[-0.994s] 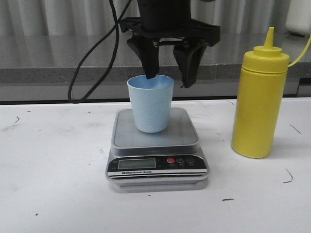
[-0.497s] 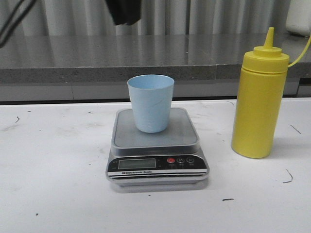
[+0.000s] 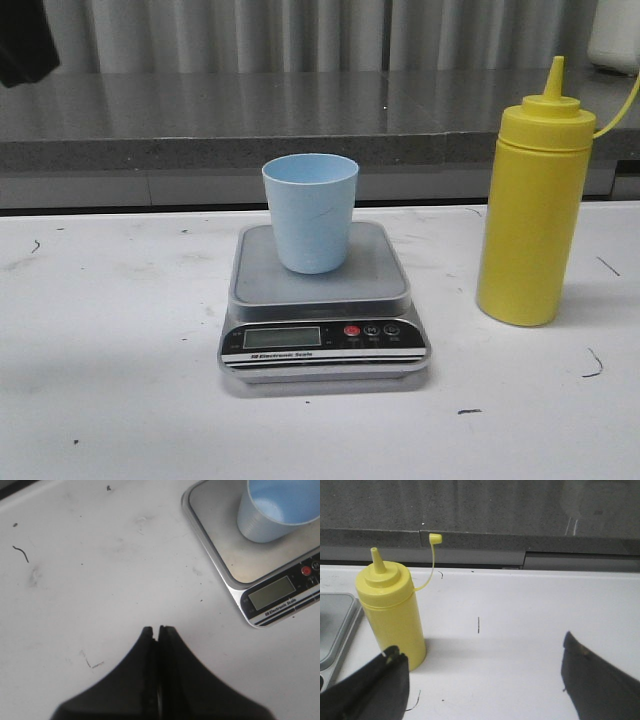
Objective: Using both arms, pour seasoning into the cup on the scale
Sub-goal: 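Withdraw the left gripper away from the cup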
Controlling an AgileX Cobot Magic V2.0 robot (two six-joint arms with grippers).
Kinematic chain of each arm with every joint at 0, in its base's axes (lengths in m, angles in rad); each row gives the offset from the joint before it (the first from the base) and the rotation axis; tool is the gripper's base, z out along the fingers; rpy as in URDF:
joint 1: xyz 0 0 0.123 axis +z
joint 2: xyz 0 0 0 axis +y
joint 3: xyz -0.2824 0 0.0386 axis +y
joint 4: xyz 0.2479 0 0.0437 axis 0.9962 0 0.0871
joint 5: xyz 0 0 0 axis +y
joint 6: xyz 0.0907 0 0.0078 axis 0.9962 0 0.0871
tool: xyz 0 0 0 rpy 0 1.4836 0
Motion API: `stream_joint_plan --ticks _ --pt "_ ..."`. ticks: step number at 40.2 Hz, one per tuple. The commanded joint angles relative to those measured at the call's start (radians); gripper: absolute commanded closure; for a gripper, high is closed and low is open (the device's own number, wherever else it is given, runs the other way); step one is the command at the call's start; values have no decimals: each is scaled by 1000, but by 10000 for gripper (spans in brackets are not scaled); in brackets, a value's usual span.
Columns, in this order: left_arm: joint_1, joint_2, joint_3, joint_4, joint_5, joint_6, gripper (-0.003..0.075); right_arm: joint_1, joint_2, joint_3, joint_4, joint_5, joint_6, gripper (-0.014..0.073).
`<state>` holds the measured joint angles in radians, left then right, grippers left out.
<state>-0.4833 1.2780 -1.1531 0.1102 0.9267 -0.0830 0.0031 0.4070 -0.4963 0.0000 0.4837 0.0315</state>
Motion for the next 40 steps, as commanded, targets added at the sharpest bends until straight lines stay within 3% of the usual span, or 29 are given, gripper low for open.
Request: stream_joint_plan --ticks 1,10,19,32,40 --pt "10 -152 98 4 -184 -13 740 0 14 -32 -11 -73 2 -39" --pt "10 -424 366 4 -432 -13 740 0 14 -32 -11 -73 2 -39" --pt "10 -699 602 4 -598 -13 740 0 14 -32 -11 -72 2 -39" --pt "10 -1056 764 -40 -639 -13 740 0 14 -32 -11 -68 2 -39" --pt "10 -1124 764 -40 -633 -13 740 0 45 -32 -9 -140 1 -39"
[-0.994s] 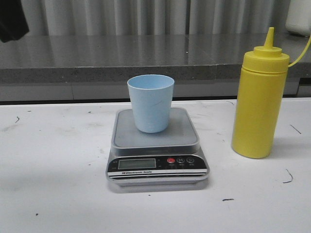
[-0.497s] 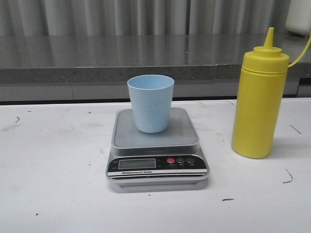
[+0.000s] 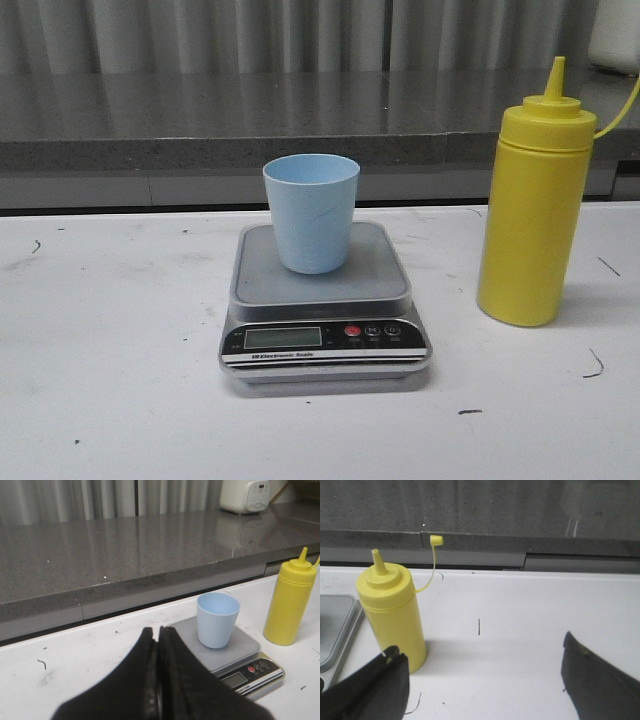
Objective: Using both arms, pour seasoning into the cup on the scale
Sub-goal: 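Withdraw the left gripper away from the cup, then reach the right gripper to the yellow squeeze bottle and grasp it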
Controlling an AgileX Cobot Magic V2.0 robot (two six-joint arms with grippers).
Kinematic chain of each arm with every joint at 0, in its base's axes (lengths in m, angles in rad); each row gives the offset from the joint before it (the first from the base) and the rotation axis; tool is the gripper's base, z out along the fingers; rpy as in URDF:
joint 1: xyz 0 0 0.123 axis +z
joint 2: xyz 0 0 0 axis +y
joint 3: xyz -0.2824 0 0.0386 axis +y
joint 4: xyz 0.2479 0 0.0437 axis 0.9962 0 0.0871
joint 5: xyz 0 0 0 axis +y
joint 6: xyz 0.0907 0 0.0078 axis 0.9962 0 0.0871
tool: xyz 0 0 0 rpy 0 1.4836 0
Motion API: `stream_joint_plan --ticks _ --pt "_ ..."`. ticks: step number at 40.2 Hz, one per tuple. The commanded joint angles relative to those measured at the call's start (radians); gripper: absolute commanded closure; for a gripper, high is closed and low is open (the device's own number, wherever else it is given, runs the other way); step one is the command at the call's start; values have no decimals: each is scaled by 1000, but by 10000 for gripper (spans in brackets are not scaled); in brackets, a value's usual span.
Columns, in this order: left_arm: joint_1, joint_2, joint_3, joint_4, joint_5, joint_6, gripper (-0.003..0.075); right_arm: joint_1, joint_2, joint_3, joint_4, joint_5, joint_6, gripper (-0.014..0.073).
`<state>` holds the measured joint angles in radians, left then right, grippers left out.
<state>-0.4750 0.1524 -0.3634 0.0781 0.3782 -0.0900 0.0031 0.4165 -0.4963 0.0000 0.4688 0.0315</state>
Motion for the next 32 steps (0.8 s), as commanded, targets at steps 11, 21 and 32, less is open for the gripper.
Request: stream_joint_plan --ticks 11,21,32 --pt "2 2 -26 -8 -85 -6 740 1 256 -30 28 -369 1 -39" --pt "2 2 -26 -8 -85 -6 740 44 390 77 31 -625 11 -39" --pt "2 2 -26 -8 -85 -6 740 206 591 193 31 -846 25 -39"
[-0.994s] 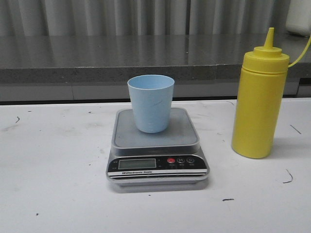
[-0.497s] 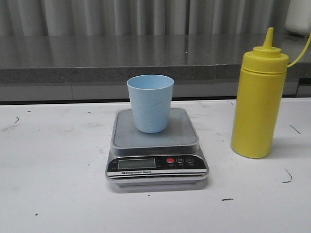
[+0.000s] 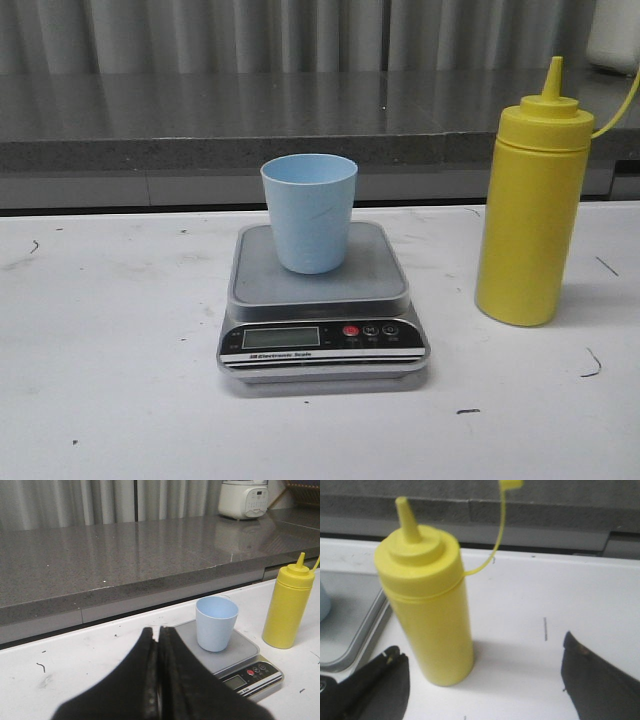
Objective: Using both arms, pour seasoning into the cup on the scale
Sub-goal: 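Reach the right gripper to the yellow squeeze bottle and grasp it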
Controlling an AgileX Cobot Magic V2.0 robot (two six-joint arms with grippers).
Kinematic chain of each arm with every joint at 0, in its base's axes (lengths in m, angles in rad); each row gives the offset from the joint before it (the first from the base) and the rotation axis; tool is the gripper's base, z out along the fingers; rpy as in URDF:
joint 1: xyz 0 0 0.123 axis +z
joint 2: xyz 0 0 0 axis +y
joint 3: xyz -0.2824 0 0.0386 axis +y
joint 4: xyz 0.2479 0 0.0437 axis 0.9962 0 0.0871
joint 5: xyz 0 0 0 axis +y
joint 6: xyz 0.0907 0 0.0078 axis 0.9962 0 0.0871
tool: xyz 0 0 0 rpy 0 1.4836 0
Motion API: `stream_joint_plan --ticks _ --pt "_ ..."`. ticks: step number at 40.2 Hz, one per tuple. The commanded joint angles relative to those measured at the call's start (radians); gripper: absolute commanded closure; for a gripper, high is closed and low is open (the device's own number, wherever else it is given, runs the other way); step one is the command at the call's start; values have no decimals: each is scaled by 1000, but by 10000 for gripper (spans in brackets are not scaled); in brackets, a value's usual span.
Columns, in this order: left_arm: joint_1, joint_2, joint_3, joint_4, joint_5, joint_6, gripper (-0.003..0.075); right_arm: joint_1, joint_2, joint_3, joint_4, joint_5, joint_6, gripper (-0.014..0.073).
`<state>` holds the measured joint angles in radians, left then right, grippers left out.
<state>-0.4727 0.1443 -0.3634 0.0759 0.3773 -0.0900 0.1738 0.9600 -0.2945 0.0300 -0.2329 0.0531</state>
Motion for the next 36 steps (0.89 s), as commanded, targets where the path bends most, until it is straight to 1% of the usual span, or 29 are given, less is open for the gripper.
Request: stream_joint_plan --ticks 1,7,14,22,30,36 --pt "-1 10 -26 -6 -84 -6 740 49 80 -5 1 -165 5 -39" --pt "-1 10 -26 -6 -84 -6 740 113 217 0 1 -286 5 -39" --pt "-1 10 -26 -6 -84 -6 740 141 399 0 4 -489 15 -39" --pt "-1 10 -26 -6 -84 -6 740 141 579 0 19 -709 124 -39" --pt "-1 10 -26 -6 -84 -6 740 141 687 -1 19 -873 140 -39" --pt "-1 10 -26 -6 -84 -6 740 141 716 -4 35 -929 140 -39"
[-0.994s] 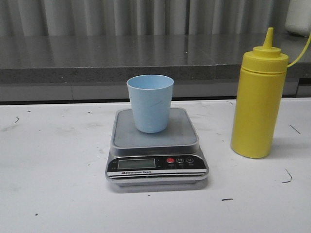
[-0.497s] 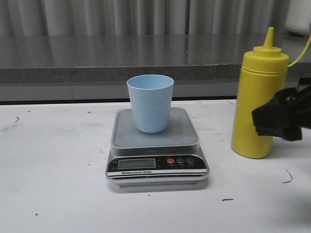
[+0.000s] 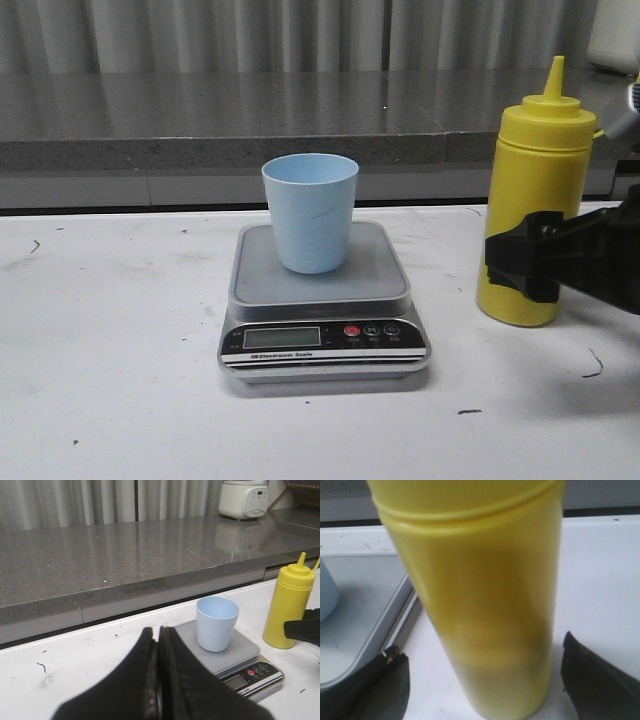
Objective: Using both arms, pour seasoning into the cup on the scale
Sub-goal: 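Reach the right gripper to the yellow squeeze bottle and grasp it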
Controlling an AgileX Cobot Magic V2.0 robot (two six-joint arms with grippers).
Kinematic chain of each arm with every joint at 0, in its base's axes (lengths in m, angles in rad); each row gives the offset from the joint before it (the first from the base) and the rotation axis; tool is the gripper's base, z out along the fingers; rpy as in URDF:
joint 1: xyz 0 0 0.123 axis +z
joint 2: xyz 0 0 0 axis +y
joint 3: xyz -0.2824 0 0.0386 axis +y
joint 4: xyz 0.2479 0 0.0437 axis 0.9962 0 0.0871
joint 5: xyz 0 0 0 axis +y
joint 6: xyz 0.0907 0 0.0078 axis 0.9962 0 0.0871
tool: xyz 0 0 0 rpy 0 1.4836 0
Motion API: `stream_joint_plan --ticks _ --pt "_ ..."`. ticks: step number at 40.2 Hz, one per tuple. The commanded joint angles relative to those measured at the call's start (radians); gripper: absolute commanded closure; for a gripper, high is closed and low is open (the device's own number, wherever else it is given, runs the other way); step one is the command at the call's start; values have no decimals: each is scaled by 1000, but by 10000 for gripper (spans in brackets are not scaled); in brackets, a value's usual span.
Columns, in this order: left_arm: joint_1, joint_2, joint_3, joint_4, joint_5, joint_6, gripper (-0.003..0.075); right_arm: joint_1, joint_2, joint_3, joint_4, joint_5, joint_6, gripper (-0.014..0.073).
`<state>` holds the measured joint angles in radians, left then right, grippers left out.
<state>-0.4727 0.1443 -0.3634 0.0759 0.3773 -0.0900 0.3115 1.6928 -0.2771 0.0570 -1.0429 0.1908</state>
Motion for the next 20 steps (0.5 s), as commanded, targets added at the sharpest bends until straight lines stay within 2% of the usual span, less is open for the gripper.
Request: stream_joint_plan --ticks 1,20 --pt "-1 10 -26 -6 -84 -6 740 3 -13 -23 12 -124 2 -39" --pt "-1 10 -26 -6 -84 -6 740 3 98 -154 40 -119 2 -39"
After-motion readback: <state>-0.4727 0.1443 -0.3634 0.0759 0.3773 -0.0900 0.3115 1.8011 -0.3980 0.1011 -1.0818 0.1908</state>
